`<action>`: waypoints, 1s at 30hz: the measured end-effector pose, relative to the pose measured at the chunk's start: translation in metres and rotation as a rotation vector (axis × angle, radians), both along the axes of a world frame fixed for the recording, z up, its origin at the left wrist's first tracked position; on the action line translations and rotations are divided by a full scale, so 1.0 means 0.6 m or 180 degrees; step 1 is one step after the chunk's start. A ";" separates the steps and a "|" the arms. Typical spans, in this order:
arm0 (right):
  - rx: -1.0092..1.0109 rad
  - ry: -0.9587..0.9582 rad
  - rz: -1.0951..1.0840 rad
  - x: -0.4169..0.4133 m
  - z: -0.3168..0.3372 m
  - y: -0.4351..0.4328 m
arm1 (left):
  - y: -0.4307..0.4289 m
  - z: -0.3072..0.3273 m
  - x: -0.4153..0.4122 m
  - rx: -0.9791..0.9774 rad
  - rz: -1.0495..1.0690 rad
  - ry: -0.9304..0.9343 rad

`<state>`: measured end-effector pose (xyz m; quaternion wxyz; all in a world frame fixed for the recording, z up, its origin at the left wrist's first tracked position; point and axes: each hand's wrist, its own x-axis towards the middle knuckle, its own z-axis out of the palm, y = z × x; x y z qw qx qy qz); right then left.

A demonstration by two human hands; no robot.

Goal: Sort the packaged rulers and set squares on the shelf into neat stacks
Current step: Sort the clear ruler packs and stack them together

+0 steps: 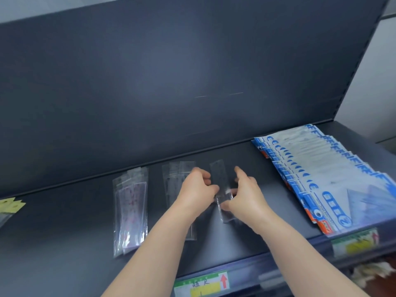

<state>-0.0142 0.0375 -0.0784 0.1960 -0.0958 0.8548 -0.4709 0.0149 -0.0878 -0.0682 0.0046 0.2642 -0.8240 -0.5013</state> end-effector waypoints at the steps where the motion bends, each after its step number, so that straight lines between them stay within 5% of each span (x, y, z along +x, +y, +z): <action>1: -0.0114 -0.0090 -0.0022 -0.002 -0.002 0.001 | 0.002 0.002 0.002 0.0001 0.0013 -0.0017; 6: -0.0826 -0.0086 -0.0237 0.001 0.011 0.006 | 0.013 0.024 0.019 0.0292 0.0215 0.0117; 10: -0.0998 0.0234 -0.0156 0.001 0.038 0.009 | 0.019 0.057 0.027 0.0958 0.0368 0.0925; 15: -0.1096 -0.0160 0.0119 0.005 0.053 0.007 | 0.002 0.077 0.037 0.0815 0.0248 0.1298; 18: -0.0941 -0.0130 0.0261 0.008 0.045 -0.005 | -0.018 0.068 0.052 0.0639 0.0171 0.0948; 23: 0.0180 0.0171 0.1022 0.028 0.036 -0.024 | -0.050 0.041 0.093 -0.0533 0.0107 -0.0136; 30: 0.0791 0.0808 0.1347 0.045 0.031 -0.068 | -0.073 0.035 0.107 -0.1262 0.0191 -0.0554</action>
